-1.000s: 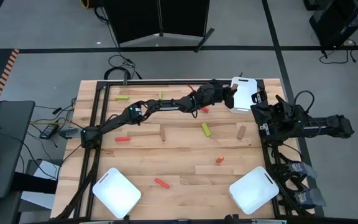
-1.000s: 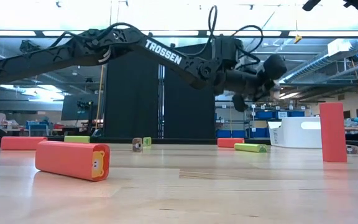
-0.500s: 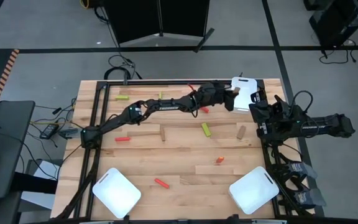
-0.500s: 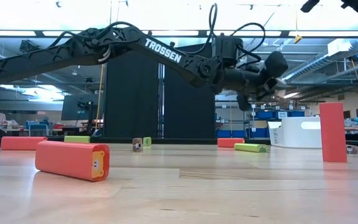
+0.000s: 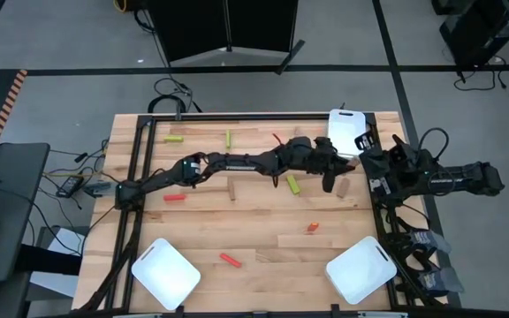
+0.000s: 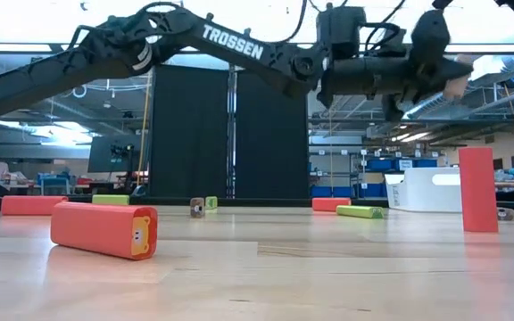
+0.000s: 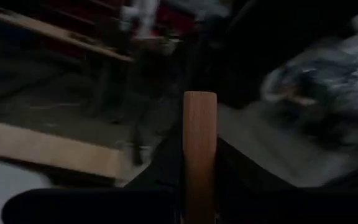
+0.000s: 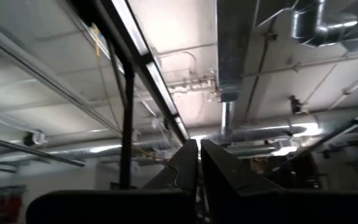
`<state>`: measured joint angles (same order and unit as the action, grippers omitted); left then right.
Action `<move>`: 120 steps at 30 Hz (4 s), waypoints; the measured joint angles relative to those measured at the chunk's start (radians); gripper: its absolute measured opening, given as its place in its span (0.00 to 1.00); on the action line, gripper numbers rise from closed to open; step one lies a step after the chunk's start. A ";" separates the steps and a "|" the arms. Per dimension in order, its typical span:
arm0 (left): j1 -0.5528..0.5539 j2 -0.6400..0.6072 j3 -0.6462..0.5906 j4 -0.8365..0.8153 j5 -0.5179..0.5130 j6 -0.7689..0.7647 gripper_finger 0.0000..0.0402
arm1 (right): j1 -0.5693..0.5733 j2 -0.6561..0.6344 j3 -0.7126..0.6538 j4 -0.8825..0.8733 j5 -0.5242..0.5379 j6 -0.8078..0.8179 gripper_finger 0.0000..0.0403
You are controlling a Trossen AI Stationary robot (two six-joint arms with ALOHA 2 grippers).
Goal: Sort blocks
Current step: Put the brown block into the bottom left bin, then put the orange block into the top right bin
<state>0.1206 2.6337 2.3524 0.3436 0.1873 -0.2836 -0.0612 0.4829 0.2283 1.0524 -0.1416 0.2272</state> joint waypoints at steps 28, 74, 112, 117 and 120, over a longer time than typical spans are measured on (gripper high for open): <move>-0.317 -0.430 0.000 -1.046 -0.680 0.250 0.16 | 0.000 -0.021 0.000 -0.015 -0.122 0.039 0.08; -0.640 -1.422 -1.521 -0.764 0.136 -0.426 0.16 | 0.001 0.131 0.000 -0.263 -0.006 0.023 0.08; -0.945 -1.418 -1.489 -0.808 -0.398 -0.819 0.69 | 0.512 0.764 0.740 -1.857 0.334 0.200 0.54; -0.867 -1.418 -1.447 -0.806 -0.518 -0.690 0.66 | 0.566 0.819 0.739 -1.878 0.392 0.263 0.55; -0.819 -1.418 -1.445 -0.783 -0.559 -0.627 0.65 | 0.572 0.866 0.739 -1.890 0.391 0.277 0.56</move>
<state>-0.6982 1.2156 0.9070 -0.4398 -0.3717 -0.9106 0.5110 1.3486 0.9676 -0.8373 0.2491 0.5038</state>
